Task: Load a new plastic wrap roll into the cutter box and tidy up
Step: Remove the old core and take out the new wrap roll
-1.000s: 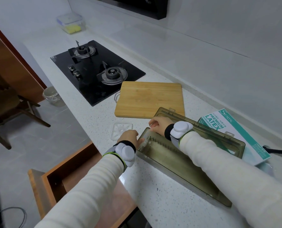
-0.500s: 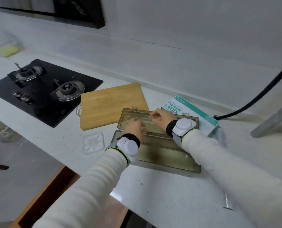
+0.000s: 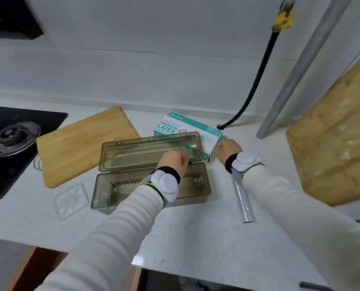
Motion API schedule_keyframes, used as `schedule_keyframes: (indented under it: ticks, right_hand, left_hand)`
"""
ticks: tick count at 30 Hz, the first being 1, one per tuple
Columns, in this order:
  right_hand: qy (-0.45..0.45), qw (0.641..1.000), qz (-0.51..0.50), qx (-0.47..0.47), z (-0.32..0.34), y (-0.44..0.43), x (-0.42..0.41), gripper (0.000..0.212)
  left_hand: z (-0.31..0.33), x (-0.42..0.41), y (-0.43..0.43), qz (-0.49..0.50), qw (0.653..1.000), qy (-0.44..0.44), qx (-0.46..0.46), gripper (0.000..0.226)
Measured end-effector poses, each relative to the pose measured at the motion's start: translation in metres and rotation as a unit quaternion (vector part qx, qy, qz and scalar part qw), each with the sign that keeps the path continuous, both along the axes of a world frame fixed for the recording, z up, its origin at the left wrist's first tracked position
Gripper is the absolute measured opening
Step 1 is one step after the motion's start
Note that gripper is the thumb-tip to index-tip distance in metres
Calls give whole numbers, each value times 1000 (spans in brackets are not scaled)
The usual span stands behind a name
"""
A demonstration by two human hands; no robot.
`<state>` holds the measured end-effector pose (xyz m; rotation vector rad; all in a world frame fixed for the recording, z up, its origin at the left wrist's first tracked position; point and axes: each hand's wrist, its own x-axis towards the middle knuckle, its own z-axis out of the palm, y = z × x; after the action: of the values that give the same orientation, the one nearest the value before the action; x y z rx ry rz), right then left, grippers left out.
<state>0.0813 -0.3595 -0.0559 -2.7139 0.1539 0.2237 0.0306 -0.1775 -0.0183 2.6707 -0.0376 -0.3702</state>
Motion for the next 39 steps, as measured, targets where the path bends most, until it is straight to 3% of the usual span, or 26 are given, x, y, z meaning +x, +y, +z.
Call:
schedule_keyframes:
  ticks: [4, 10, 13, 22, 31, 35, 39]
  right_hand:
    - [71, 996, -22, -45, -25, -37, -14, 44]
    - [157, 980, -74, -93, -51, -61, -20, 46]
    - [170, 978, -52, -111, -60, -64, -18, 35]
    - [244, 965, -13, -97, -85, -72, -15, 39]
    - [250, 964, 5, -85, -94, -78, -16, 30]
    - [268, 958, -4, -104, -90, -74, -19, 41]
    - [259, 962, -6, -84, -77, -73, -21, 36]
  left_hand:
    - [-6, -2, -22, -23, 1000, 8, -6, 28]
    - [-14, -2, -42, -38, 999, 5, -23, 27]
    - [-17, 0, -45, -40, 999, 2, -22, 26]
    - [-26, 3, -50, -46, 999, 4, -28, 24]
    - [-31, 2, -45, -43, 999, -2, -24, 24]
    - [-30, 0, -43, -40, 999, -2, -27, 22]
    - [-26, -3, -41, -41, 999, -4, -28, 22]
